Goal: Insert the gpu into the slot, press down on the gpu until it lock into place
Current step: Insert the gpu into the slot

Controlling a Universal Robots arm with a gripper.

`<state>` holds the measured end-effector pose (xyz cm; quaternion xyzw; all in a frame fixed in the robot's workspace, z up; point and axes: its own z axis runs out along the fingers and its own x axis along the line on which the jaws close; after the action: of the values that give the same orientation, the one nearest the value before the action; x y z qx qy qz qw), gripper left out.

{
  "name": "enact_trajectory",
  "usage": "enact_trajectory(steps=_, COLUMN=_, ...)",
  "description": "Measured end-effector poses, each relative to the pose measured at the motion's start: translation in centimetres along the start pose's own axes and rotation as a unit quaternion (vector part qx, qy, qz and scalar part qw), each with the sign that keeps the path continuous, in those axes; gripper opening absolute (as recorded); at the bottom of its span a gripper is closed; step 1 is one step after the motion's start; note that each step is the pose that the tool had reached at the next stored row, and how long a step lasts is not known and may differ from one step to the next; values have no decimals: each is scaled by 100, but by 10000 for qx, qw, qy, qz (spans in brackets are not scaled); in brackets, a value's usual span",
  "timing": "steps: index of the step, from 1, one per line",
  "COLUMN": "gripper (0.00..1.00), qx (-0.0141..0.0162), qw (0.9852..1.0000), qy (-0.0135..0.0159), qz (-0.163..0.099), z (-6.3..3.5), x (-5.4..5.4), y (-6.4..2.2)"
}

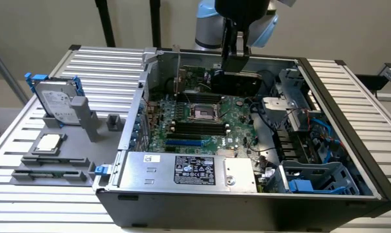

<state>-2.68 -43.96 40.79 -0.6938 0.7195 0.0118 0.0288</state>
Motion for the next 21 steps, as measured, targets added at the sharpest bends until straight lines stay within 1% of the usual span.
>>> enact_trajectory(steps=5, gripper=26, qx=0, qw=10000, qy=-2, qz=0, z=60, x=9, y=44)
enact_trajectory(steps=9, gripper=26, qx=-1, qw=10000, qy=-2, qz=0, z=129, x=26, y=123)
enact_trajectory(steps=15, gripper=26, qx=0, qw=10000, qy=-2, qz=3, z=233, x=81, y=245)
enact_trajectory(steps=21, gripper=26, qx=0, qw=10000, qy=-1, qz=11, z=335, x=152, y=335)
